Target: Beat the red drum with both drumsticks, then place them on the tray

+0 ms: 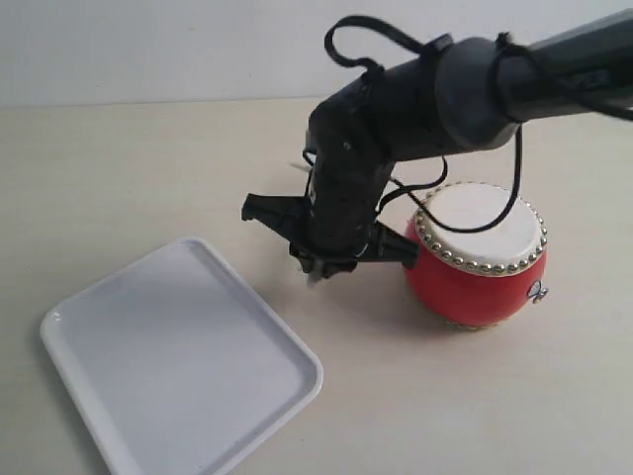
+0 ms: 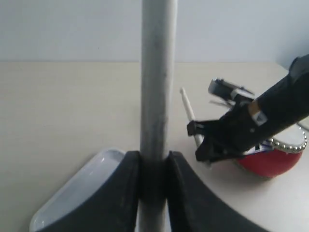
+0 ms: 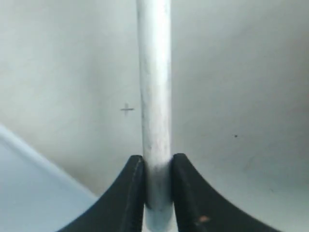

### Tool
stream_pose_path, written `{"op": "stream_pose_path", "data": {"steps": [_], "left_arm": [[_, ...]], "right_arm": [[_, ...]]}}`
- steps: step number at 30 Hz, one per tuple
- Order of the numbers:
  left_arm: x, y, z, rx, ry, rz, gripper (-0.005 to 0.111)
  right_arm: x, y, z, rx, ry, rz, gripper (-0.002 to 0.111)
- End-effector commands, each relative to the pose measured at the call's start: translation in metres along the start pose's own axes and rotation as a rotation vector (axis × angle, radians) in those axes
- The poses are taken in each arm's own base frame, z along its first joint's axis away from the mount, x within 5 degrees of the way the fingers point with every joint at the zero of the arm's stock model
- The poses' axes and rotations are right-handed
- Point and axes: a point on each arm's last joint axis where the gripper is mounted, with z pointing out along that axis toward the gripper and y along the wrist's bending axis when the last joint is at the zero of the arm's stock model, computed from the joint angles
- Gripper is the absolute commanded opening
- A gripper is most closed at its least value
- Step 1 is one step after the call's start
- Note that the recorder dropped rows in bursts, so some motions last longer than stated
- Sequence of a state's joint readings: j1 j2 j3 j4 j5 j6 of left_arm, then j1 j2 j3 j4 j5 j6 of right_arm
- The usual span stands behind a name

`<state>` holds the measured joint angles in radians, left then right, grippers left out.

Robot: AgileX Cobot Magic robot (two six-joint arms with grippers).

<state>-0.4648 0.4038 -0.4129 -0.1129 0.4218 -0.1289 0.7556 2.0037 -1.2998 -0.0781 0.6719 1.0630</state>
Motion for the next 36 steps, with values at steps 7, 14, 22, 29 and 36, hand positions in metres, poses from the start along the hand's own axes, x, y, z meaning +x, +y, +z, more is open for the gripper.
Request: {"op": "stream_pose_path", "data": {"steps": [7,14,22,29,36], "left_arm": [[-0.028,-0.018,0.066,0.073,0.389,0.037,0.0],[-0.032,-0.042,0.124,0.308,0.698,-0.001,0.0],[-0.005,-0.093,0.145,0.365,0.782,0.035,0.0],[-0.001,-0.142,0.171,0.293,0.848,0.095,0.0],[0.012,-0.153,0.192,0.267,0.926,0.091,0.0]], "right_arm": [[-0.008,-0.041,-0.155,-0.065,-0.158,-0.411,0.0],[0.04,-0.114,-0.216,-0.027,-0.142,-0.488,0.0],[0.086,-0.182,-0.228,-0.024,-0.161,-0.488,0.0],[0.107,-0.214,-0.201,0.049,-0.126,-0.518,0.0],[0.118,-0.217,-0.176,0.0,-0.073,-0.512,0.0]]}}
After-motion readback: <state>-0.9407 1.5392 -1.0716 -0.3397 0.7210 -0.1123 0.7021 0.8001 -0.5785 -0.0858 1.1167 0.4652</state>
